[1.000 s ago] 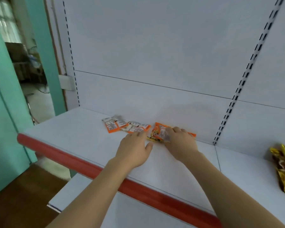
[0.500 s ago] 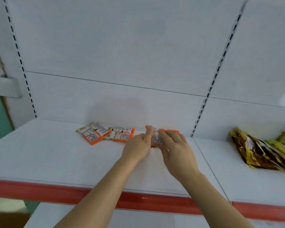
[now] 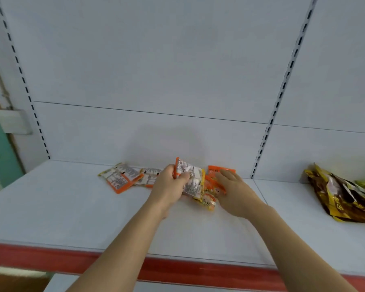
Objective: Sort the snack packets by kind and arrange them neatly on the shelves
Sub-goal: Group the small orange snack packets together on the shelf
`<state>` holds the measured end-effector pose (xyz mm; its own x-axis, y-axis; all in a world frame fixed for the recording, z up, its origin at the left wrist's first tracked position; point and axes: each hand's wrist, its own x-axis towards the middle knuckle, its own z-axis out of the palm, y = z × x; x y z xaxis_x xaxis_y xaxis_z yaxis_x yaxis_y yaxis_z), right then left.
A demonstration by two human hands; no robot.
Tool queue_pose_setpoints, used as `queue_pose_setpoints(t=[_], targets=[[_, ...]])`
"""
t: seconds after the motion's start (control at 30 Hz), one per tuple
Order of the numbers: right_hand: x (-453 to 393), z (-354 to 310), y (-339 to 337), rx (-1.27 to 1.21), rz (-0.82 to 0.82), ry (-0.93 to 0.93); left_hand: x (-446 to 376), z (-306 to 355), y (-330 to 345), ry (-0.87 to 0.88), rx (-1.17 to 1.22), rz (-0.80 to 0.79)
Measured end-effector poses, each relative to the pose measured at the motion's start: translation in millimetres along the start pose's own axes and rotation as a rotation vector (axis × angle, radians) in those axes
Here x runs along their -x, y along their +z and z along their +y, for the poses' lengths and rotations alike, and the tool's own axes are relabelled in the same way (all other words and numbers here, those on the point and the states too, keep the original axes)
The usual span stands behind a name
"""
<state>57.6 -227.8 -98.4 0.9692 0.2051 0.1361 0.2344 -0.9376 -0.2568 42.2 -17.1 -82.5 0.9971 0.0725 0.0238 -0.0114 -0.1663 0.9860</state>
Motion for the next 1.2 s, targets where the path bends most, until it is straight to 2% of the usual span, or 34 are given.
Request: queue_pose_setpoints(t=[0.1,0.2,0.37,0.47,0.57,0.63,0.73,0.9,0.97,1.07,1.13,1.2], targets=[[-7.3,3.2,-8.6,-0.066,-0.100,-0.059,-3.8,1.8,0.7,-0.006,0.045,0.008],[-3.6,6.9,-18.5,-0.049,-0.128,-0.128,-7.8,3.2,1.9,0.016,0.026,0.055],[-4.3,8.0,-17.8,-0.067,-0.068,-0.005,-9.6,5.5,3.5,0.030,0.033,0.168],[-2.6,-5.3,-15.7,0.010,-0.080,-0.029,-9.3,6.3,6.4,0.053,0.019,0.195],[0.5,-14.2,-15.8,-0.109,0.017,0.018,-9.8,9.0,5.9,0.105,-0.082,0.203],[2.2,-12.4,-19.0,-0.195,0.109,0.065,-7.6,10.6,3.6,0.079,-0.047,0.173],[5.8,-6.0,-27.4,-0.262,0.146,0.094,-4.6,13.1,1.4,0.073,0.012,0.144],[8.2,-8.3,-43.4,-0.250,0.248,0.020,-8.5,12.1,1.1,0.105,-0.038,0.274],[10.2,-15.8,-47.0,-0.204,0.153,0.025,-9.4,11.6,2.2,0.105,-0.024,0.348],[13.1,-25.4,-34.7,0.036,-0.054,0.024,-5.5,13.7,5.4,0.141,-0.034,0.395],[14.9,-28.6,-23.6,0.013,-0.082,0.002,-2.3,13.5,6.8,0.156,0.001,0.394],[15.4,-27.2,-21.5,-0.068,-0.011,-0.019,0.3,14.1,6.3,0.136,0.089,0.383]])
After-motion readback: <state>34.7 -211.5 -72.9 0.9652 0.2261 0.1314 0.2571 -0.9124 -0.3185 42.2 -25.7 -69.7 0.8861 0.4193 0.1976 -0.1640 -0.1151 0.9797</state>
